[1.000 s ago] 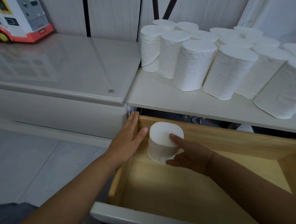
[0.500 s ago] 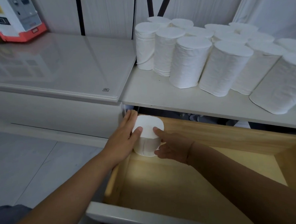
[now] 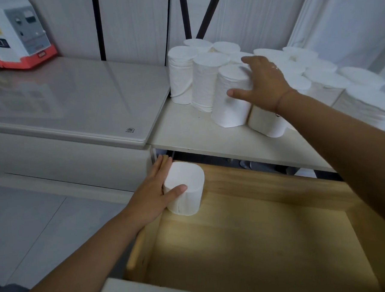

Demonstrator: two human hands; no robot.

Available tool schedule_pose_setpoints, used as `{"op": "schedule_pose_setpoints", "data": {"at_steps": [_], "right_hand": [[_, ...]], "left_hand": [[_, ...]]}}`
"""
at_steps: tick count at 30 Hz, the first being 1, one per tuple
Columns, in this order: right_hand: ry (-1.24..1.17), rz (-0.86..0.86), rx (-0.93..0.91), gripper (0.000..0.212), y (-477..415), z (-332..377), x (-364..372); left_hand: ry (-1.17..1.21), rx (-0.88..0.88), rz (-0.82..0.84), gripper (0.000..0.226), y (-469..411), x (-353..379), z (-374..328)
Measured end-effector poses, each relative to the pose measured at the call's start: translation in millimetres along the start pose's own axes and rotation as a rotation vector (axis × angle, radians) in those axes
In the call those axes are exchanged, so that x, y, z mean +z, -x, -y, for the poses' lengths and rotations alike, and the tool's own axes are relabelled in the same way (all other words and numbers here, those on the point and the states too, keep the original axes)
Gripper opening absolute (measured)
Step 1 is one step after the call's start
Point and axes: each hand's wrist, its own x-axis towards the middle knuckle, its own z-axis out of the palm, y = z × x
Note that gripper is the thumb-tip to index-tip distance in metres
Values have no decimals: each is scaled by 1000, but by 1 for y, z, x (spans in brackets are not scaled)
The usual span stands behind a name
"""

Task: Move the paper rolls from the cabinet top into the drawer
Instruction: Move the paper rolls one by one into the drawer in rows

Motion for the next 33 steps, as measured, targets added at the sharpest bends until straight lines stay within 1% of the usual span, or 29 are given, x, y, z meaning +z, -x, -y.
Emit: {"op": "schedule_pose_setpoints", "data": {"at_steps": [2,4,7,9,11,14,18,20,23,25,27,30,33], "right_hand": [[104,67,-14,90,-11,0,8],[156,96,1,93,-18,3,12],[218,55,87,95,-20,7,13],[229,63,96,94,-16,11,12],[135,92,55,90,-11,16,10],[-168,104,17,81,5,29,5],[-291,53,-74,76,56,36,-7],[-357,76,-101,77,90,33,-14],[-375,218,-114,80,132,16,-8],[-378,327,-66,82,152,4,12],[-372,400,-23,83,169,-5,41],[-324,419,-23,85,186,-11,80],[-338,415,11,91,192,-13,98]], "left_hand": [[-2,0,-1,90,0,0,-1],[-8,-1,-6,90,0,0,-1],[-18,-8,-4,89,-1,1,-1],[-12,-10,-4,89,-1,1,0],[-28,-8,-8,90,-1,1,1],[-85,4,-7,90,-2,1,2],[-113,13,2,82,-2,3,5],[-92,12,-4,76,-2,3,5],[-81,26,-8,70,-2,3,5],[-72,31,-14,69,-1,3,4],[-68,32,-14,69,-1,3,3],[-72,14,1,67,0,3,1],[-68,8,12,69,0,2,1]]}}
